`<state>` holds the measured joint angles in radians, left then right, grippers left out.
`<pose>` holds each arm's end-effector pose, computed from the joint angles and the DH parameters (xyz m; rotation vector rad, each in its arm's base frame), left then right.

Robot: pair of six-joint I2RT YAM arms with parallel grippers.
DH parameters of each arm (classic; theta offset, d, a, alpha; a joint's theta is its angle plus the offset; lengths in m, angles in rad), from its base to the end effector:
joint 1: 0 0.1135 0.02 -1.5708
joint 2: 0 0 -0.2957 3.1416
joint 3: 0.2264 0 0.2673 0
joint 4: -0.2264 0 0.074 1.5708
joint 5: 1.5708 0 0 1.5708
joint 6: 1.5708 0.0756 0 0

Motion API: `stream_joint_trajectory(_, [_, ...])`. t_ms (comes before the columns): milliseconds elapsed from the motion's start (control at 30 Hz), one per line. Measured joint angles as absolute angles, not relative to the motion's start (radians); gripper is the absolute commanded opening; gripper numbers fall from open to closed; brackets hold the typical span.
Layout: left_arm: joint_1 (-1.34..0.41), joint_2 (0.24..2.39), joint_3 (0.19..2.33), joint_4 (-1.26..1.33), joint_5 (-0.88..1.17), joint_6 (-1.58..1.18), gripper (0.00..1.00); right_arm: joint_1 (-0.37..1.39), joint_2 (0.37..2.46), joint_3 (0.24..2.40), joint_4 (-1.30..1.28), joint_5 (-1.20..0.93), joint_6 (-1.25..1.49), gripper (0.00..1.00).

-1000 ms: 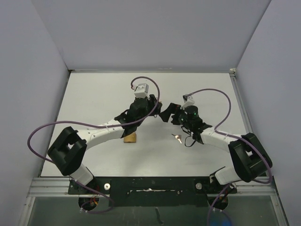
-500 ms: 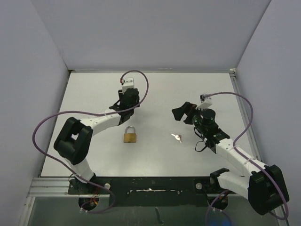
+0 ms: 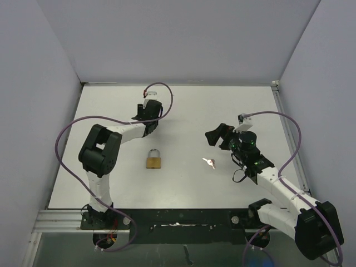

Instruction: Unlock with the key

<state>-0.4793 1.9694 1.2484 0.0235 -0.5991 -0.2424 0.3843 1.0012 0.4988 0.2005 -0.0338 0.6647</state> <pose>0.4408 -0.1810 0.1715 -0.0529 2.1407 0.2632 0.2405 0.1000 0.2452 0.2475 1.9266 0.7442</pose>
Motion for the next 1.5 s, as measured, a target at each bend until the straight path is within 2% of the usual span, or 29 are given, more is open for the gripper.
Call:
stream_joint_trajectory(500, [-0.437, 2.046, 1.297, 0.094, -0.413, -0.288, 0.0, 0.378, 1.002, 0.491, 0.2, -0.035, 0.664, 0.95])
stream_joint_trajectory(1100, [-0.426, 2.161, 1.407, 0.094, -0.332, -0.321, 0.0, 0.373, 1.002, 0.49, 0.2, -0.038, 0.663, 0.95])
stream_joint_trajectory(1133, [-0.424, 2.162, 1.41, 0.093, -0.327, -0.322, 0.07, 0.373, 1.002, 0.49, 0.2, -0.038, 0.662, 0.95])
stream_joint_trajectory(1233, [-0.418, 2.173, 1.425, 0.092, -0.307, -0.326, 0.4, 0.373, 1.004, 0.49, 0.2, -0.039, 0.661, 0.96])
stream_joint_trajectory(1267, [-0.417, 2.176, 1.428, 0.093, -0.302, -0.327, 0.47, 0.373, 1.006, 0.49, 0.2, -0.041, 0.661, 0.96])
stream_joint_trajectory(1333, [-0.414, 2.178, 1.431, 0.093, -0.298, -0.329, 0.54, 0.373, 1.01, 0.49, 0.2, -0.044, 0.661, 0.96])
stream_joint_trajectory(1500, [-0.411, 2.178, 1.436, 0.093, -0.295, -0.33, 0.65, 0.373, 1.018, 0.49, 0.2, -0.046, 0.661, 0.96])
